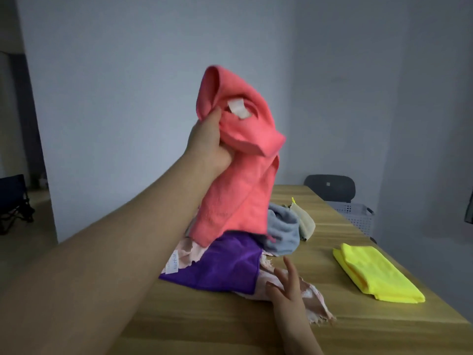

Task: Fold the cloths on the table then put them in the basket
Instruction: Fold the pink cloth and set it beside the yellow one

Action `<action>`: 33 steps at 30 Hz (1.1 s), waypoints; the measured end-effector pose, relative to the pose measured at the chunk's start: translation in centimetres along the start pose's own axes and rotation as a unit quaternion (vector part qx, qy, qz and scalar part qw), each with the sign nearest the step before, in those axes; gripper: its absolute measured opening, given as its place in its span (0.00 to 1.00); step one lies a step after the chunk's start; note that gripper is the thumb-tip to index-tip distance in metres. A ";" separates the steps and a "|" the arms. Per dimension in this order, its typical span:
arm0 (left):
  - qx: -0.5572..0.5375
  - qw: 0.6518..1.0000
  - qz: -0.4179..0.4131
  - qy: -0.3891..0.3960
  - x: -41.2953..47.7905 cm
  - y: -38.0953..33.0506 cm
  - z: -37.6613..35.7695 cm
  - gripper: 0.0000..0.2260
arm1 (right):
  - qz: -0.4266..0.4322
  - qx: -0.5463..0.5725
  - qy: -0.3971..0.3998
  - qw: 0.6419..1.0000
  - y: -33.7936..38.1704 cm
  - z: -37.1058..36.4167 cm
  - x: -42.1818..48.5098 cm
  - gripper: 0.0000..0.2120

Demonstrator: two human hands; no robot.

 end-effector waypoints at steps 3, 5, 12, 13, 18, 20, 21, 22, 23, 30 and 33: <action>0.035 0.999 -0.010 -0.011 -1.2 -1.1 0.0 0.16 | 0.000 0.037 -0.016 0.999 -0.1 0.3 0.0 0.32; 0.076 0.996 0.030 -0.044 -2.6 -0.2 2.7 0.13 | -0.003 0.052 -0.022 0.998 -0.2 0.6 -0.2 0.33; 0.274 0.926 0.168 -0.197 -7.9 4.5 18.6 0.11 | -0.018 0.081 -0.008 0.997 0.4 0.3 -1.1 0.23; 0.287 0.919 0.160 -0.216 -8.6 5.1 20.6 0.14 | -0.015 0.059 -0.006 0.998 0.4 0.1 -1.3 0.24; 0.395 0.903 0.064 -0.156 -11.5 6.9 23.9 0.25 | 0.057 -0.087 0.068 0.992 0.9 -1.7 -2.5 0.32; 0.476 0.876 0.052 -0.056 -12.0 8.2 23.6 0.30 | 0.086 -0.172 0.098 0.977 1.0 -2.4 -2.8 0.33; 0.537 0.842 0.057 -0.014 -12.2 8.9 23.6 0.32 | 0.096 -0.215 0.104 0.966 0.9 -2.7 -2.9 0.33; 0.619 0.783 0.066 0.014 -12.2 9.4 23.8 0.34 | 0.107 -0.258 0.104 0.955 1.0 -2.8 -3.0 0.32; 0.707 0.703 0.077 0.023 -12.2 9.9 24.1 0.34 | 0.113 -0.306 0.099 0.940 0.8 -2.9 -3.0 0.30; 0.755 0.654 0.039 0.024 -10.9 9.4 23.8 0.27 | 0.084 -0.553 0.050 0.828 -0.3 -2.8 -0.7 0.19; 0.663 0.747 0.039 0.021 -11.3 9.1 24.3 0.26 | 0.079 -0.574 0.070 0.812 -0.8 -2.8 0.1 0.19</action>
Point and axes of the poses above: each hand's wrist, its own x-axis towards the middle knuckle, its own z-axis out of the back of the hand, y = z × x, the point moved 6 cm from there along x, towards the middle knuckle, and after that the axes turned 8 degrees about -x, right-handed, at the moved point
